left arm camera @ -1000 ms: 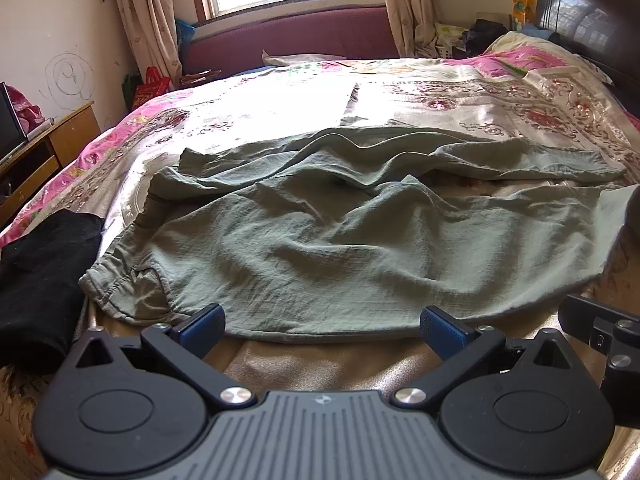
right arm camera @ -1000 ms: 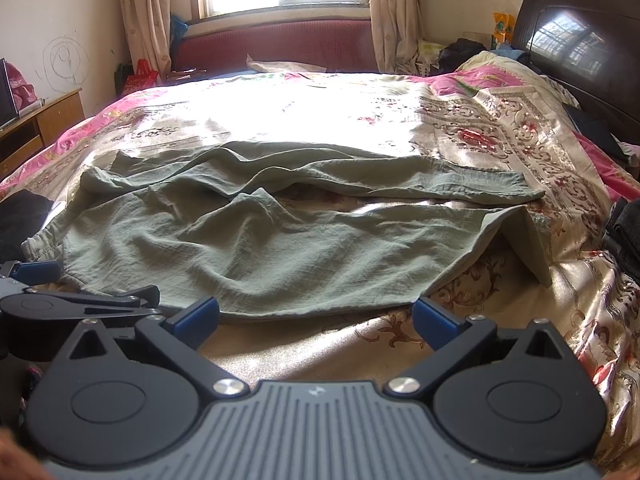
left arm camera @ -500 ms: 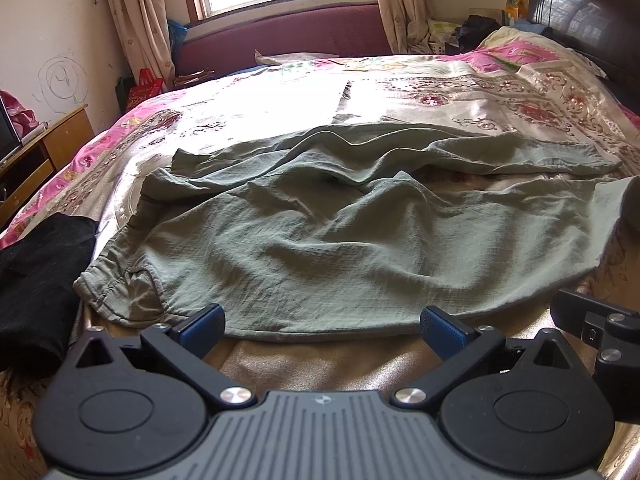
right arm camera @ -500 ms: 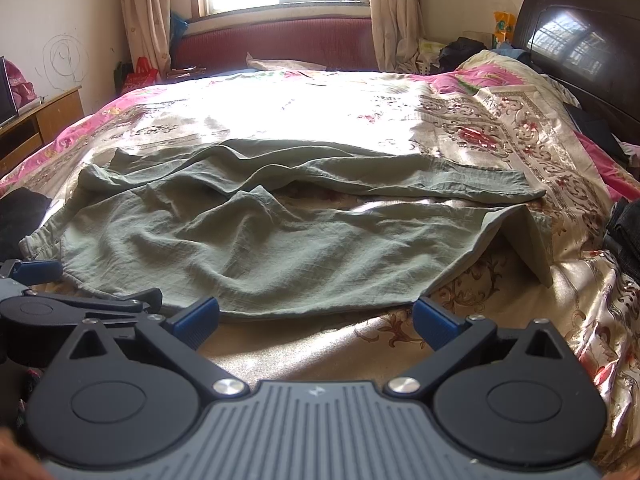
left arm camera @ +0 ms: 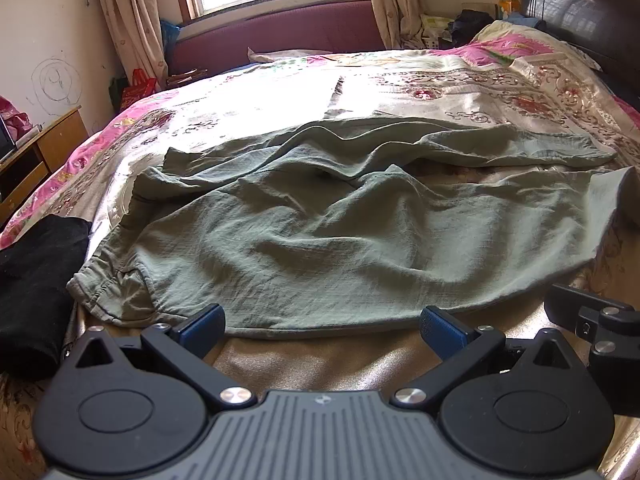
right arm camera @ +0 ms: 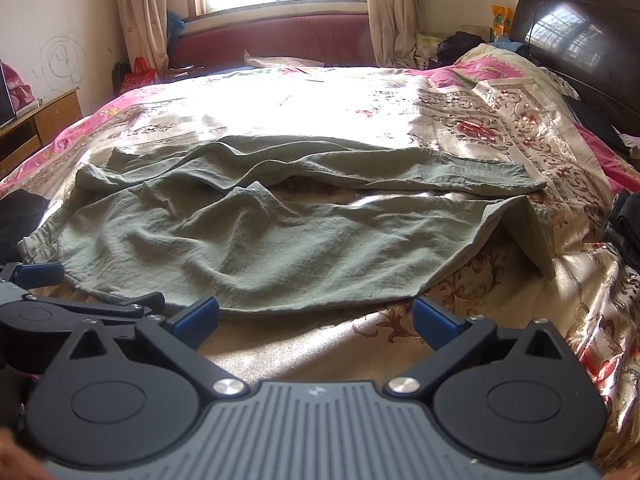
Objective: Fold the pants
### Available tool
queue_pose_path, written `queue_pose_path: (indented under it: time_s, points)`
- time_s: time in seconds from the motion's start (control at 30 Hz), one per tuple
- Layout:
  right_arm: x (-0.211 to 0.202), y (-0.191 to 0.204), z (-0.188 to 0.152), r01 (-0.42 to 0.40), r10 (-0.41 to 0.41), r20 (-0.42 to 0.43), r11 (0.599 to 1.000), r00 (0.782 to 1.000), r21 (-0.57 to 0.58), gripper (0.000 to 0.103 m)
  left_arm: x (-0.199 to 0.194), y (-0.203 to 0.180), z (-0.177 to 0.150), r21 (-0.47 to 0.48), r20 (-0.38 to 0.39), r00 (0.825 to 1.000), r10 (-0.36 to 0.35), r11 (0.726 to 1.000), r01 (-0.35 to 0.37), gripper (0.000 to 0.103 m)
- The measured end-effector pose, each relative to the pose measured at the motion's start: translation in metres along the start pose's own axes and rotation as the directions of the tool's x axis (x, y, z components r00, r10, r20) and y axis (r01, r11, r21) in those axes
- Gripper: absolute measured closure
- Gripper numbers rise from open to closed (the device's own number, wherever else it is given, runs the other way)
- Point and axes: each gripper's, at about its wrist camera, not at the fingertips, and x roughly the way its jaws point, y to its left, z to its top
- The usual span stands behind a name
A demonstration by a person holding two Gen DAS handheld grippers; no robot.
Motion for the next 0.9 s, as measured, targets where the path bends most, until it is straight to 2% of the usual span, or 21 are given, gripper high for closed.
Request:
queue_pose_path:
  time_s: [0.57,0.9]
  points:
    - [0.004,-0.01,0.001,0.002,-0.002,-0.004,1.0,1.0,0.024,0.001,0.005,-0.011,0.001,0.03,-0.004,1.0,-0.016,0.999,0.017,0.0]
    - [0.007,-0.037,0.004,0.029,-0.029,-0.004,0.996,1.0,0.085,0.001,0.011,-0.038,0.008,0.102,-0.003,0.998,-0.056,0.993,0.056,0.0]
